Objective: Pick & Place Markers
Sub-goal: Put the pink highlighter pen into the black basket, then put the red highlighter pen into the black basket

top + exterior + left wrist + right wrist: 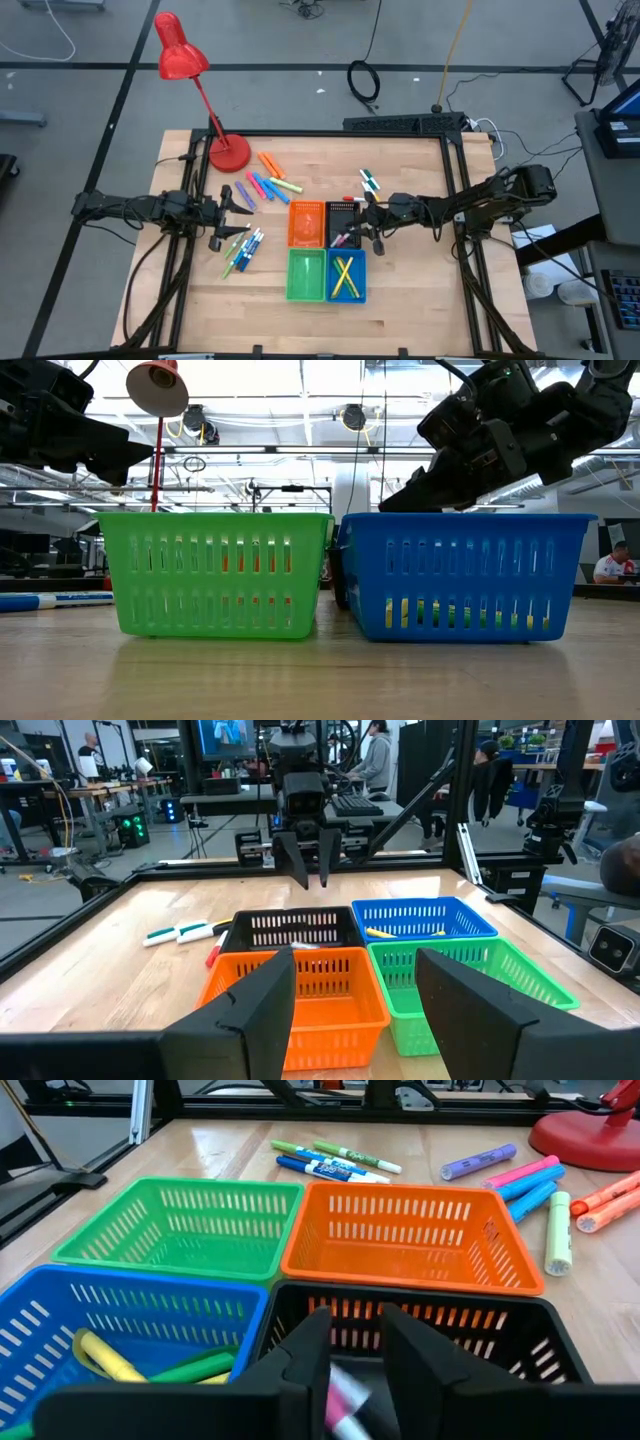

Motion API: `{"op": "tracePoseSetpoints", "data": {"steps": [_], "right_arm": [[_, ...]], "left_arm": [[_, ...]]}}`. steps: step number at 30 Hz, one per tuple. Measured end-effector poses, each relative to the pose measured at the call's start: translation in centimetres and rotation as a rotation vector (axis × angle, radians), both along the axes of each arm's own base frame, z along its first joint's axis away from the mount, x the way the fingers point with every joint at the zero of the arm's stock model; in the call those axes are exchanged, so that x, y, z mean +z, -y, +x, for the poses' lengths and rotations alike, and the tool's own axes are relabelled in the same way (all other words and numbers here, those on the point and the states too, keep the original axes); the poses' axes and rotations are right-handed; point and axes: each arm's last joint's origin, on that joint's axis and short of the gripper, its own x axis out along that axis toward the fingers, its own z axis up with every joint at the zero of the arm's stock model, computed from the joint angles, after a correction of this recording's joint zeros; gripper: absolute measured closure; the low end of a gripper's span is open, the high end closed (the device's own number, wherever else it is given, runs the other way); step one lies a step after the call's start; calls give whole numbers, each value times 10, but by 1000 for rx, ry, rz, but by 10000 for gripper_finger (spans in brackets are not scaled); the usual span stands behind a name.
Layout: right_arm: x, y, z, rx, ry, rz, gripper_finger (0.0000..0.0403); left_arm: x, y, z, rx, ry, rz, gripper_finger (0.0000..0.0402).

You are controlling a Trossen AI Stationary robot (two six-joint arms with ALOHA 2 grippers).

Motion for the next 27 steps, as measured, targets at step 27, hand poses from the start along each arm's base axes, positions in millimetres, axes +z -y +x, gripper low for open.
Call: {"op": "tracePoseSetpoints", "data": {"steps": [27], "right_arm": [[3,44,-32,-417,-268,-223,221]], "left_arm": [[0,0,0,0,0,0,190]]}}
